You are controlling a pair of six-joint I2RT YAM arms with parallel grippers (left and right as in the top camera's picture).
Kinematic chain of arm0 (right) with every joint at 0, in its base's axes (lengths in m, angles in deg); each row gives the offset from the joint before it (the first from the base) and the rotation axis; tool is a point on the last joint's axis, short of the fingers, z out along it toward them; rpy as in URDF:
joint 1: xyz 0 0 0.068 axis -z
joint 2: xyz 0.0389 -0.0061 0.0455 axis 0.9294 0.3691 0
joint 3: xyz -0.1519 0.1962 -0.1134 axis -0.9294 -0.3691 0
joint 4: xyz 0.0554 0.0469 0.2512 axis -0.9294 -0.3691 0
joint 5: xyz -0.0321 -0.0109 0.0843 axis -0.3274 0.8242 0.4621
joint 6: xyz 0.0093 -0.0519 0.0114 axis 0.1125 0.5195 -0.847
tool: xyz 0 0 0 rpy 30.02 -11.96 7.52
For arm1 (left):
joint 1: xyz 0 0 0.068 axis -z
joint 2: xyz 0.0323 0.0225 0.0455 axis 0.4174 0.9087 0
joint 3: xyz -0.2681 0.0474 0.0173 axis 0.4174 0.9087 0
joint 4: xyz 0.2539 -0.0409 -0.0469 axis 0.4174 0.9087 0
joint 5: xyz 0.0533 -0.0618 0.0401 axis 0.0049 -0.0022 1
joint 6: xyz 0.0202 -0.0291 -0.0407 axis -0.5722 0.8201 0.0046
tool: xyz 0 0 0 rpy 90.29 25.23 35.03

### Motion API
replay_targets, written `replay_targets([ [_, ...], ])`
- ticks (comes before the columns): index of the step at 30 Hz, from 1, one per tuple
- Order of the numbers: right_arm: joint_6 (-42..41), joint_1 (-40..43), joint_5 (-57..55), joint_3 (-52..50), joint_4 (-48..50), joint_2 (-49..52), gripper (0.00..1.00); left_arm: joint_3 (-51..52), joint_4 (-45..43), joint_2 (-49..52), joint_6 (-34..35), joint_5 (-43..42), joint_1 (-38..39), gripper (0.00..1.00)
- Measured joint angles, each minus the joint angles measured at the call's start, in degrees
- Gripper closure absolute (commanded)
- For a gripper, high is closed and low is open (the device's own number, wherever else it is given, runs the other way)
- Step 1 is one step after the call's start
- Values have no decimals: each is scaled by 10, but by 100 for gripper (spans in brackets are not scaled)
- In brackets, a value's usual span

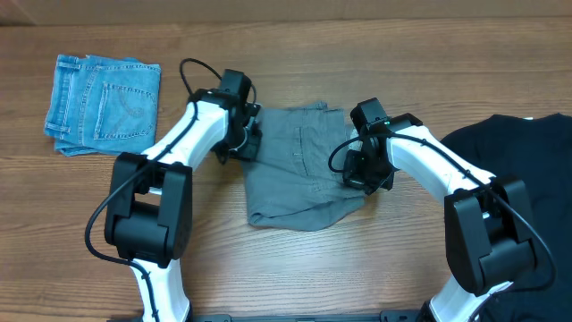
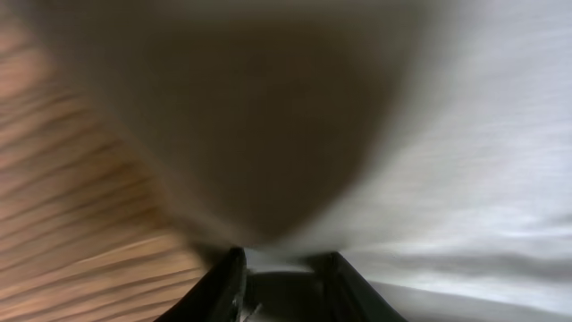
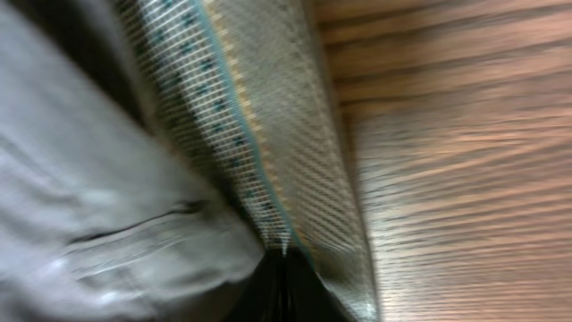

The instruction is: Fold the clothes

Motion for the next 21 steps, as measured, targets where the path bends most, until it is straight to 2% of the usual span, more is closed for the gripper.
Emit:
replay_targets([
  [3,3,6,-10,3,-23,0,85,-16,42,0,1,-1,-17,45],
  [5,27,12,-1,14,-52,-2,73,-49,89,1,4,-10,-24,39],
  [7,53,17,23,26,-84,-12,37,-92,129,1,1,-22,-27,34],
  [8,63,18,41,33,-106,-31,21,-126,153,1,-1,-31,-26,25],
  [9,63,18,47,35,-111,-39,16,-155,167,0,-3,-39,-26,22],
  [12,54,17,69,43,-144,-74,7,-218,189,0,-21,-51,-26,10],
  [14,39,18,75,42,-142,-80,0,-236,184,0,-28,-51,-26,8],
  [18,2,18,83,-3,-102,-80,0,-239,187,0,-34,-51,-26,9],
  [21,-42,25,130,-81,-22,-80,1,-239,188,0,-39,-51,-26,9],
])
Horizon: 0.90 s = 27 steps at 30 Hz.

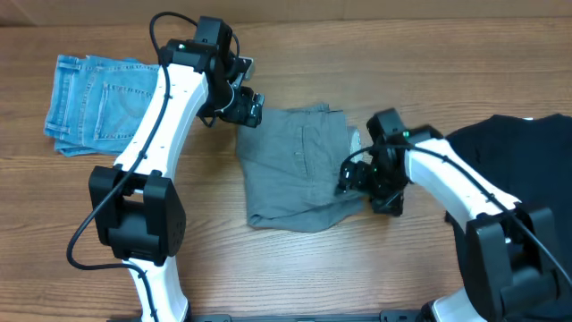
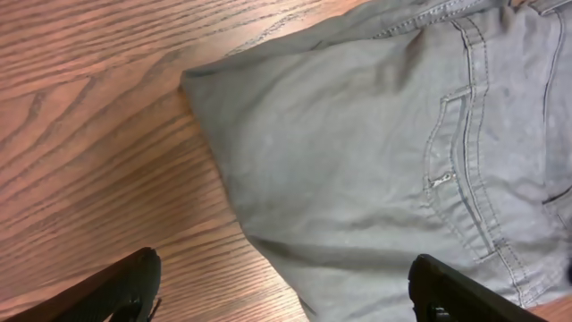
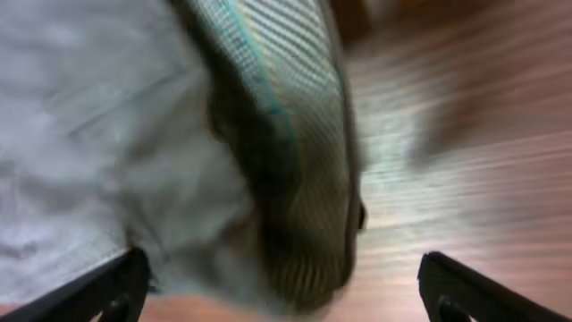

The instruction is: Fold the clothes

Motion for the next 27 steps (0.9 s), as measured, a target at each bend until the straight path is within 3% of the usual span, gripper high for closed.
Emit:
replay_targets([
  [3,-47,3,51,-50,63,0,7,0,4,0,-4,0,0,9],
  [7,-96,3,94,-68,123,0,30,0,2,0,-6,0,0,10],
  [9,-113,3,105,-68,144,0,55,0,2,0,-6,0,0,10],
  [11,-124,3,111,-68,149,0,65,0,3,0,-6,0,0,10],
  [12,-126,3,113,-68,151,0,81,0,4,0,-6,0,0,10],
  [14,-132,3,111,-68,151,0,90,0,4,0,-6,0,0,10],
  [17,-133,3,86,-68,140,0,96,0,4,0,-6,0,0,9],
  [21,-101,14,-16,-52,80,0,96,0,4,0,-6,0,0,6],
  [22,-88,22,-56,-41,68,0,91,0,2,0,-6,0,0,5],
  [24,-52,42,-123,-18,70,0,63,0,-7,0,-8,0,0,4],
  [25,-33,52,-150,-4,74,0,57,0,-13,0,-8,0,0,3],
  [26,2,64,-187,26,78,0,41,0,-21,0,-8,-1,0,1],
  [27,16,69,-200,42,80,0,38,0,-27,0,-8,-1,0,0],
])
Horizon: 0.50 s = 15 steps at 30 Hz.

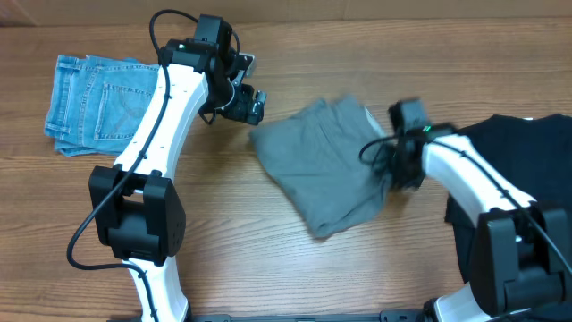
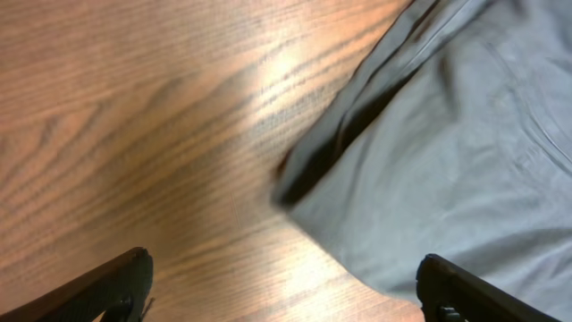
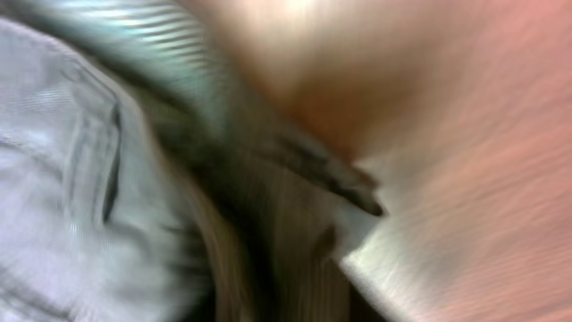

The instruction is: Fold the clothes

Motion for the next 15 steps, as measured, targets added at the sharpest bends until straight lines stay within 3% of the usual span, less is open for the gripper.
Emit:
replay_targets([
  [1,19,6,-19,37,-15,1,31,0,-6,0,0,-1,1,0],
  [4,55,6,-37,109,-64,0,26,5,-24,0,-5,-6,7,0],
  [11,81,5,49,185,-203,0,28,71,-84,0,-53,-41,40,2],
  [13,84,5,95,184,-228,0,32,106,-115,0,-65,-40,49,11],
  [15,87,3,140,179,-234,0,32,138,-144,0,-75,-40,54,27],
])
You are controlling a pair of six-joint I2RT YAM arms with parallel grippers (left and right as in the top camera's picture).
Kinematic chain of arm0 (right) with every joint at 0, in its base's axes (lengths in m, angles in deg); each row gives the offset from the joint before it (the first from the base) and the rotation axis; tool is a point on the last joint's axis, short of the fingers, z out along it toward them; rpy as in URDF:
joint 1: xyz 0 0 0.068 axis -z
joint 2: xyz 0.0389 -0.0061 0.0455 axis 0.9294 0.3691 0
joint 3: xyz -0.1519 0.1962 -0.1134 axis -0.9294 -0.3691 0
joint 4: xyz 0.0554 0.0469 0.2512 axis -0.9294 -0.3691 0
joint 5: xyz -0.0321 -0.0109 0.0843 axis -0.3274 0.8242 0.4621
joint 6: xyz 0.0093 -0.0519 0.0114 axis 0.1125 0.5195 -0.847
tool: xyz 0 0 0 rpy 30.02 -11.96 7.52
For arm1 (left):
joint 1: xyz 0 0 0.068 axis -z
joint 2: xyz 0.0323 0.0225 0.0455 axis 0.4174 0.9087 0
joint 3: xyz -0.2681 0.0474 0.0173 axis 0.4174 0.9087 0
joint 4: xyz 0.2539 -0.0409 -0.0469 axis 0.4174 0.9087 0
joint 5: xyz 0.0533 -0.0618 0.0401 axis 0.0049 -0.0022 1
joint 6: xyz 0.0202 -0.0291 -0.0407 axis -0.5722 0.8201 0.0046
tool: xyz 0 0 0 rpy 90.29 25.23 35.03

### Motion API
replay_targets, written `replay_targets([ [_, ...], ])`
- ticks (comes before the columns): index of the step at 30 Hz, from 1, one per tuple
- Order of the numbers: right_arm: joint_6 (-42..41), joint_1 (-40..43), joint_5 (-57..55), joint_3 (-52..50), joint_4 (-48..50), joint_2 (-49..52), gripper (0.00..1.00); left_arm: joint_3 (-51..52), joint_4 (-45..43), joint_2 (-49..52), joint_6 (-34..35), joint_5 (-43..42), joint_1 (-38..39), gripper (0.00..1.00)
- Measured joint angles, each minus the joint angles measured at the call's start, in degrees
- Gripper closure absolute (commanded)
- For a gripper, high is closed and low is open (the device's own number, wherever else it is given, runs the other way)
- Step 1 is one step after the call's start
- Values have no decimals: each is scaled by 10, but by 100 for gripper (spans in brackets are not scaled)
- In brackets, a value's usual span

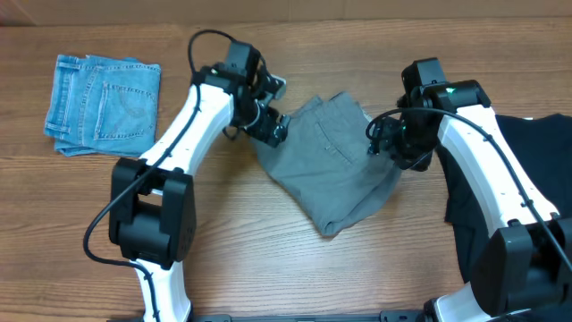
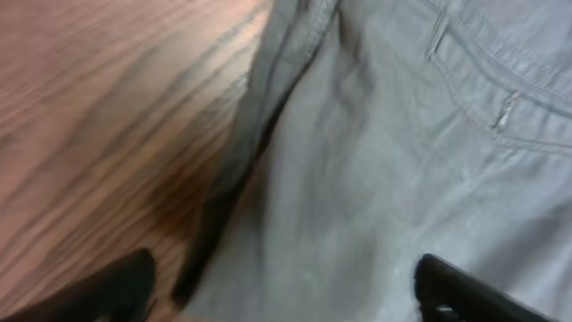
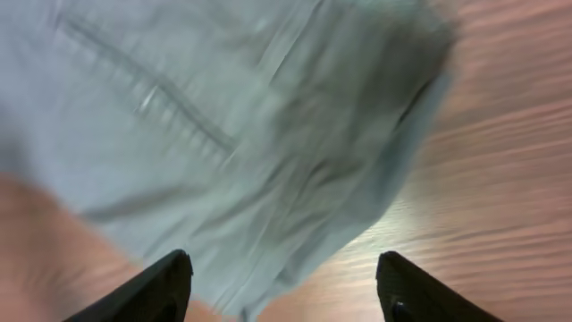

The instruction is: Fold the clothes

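Grey shorts [image 1: 331, 165] lie folded and turned diagonally in the middle of the wooden table. My left gripper [image 1: 273, 125] is open over their upper-left edge; in the left wrist view its gripper [image 2: 286, 295] straddles the grey shorts' hem [image 2: 268, 116], with nothing between the fingers. My right gripper [image 1: 393, 148] hangs open over the shorts' right side. From the right wrist, that gripper [image 3: 286, 291] is above the grey cloth [image 3: 232, 134] and holds nothing.
Folded blue jeans [image 1: 103, 100] lie at the far left of the table [image 1: 223, 259]. A black garment [image 1: 527, 170] is spread at the right edge, under the right arm's base. Bare wood runs along the near side.
My left gripper has moved from open air at the upper left down onto the shorts' left edge. My right gripper, pressed into the cloth before, now stands open above it. The shorts lie much the same.
First both grippers were shut on the sides of the shorts, which lay square to the table. Then both were open, the left one off at the upper left. Later the shorts lay turned diagonally and shifted right. Now both grippers hover open over them.
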Motion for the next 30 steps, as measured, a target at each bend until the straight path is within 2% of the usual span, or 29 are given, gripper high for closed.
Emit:
replay_targets([
  [3,0,-6,42,-23,4,0,33,21,2,0,-13,0,2,56],
  [4,0,-10,57,-39,13,0,33,23,8,0,-19,1,2,73],
  [5,1,-14,65,-51,22,0,33,24,13,0,-24,2,2,80],
  [6,1,-18,73,-65,33,0,33,24,18,0,-27,4,2,94],
  [7,1,-24,85,-84,52,0,32,25,27,0,-40,9,2,96],
  [10,-3,-43,106,-139,117,0,30,25,46,0,-47,18,2,96],
  [12,-9,-56,114,-176,162,0,33,25,57,0,-48,22,2,96],
  [14,-20,-64,117,-214,199,0,52,25,68,0,-48,25,2,96],
  [16,-33,-65,112,-252,226,0,77,26,81,0,-48,29,2,96],
  [17,-45,-64,107,-262,229,0,85,26,87,0,-48,33,2,96],
  [20,-69,-57,87,-294,227,0,96,29,99,0,-47,44,2,96],
  [25,-84,-41,75,-298,212,-4,92,66,104,0,-41,46,1,96],
  [26,-86,-37,74,-298,210,-4,86,75,103,0,-38,46,1,96],
  [27,-88,-33,73,-298,208,-4,73,83,104,0,-34,45,1,95],
  [28,-88,-30,71,-299,207,-4,69,89,105,0,-30,45,1,85],
  [30,-77,-23,61,-299,204,-4,66,96,108,0,-22,45,1,74],
])
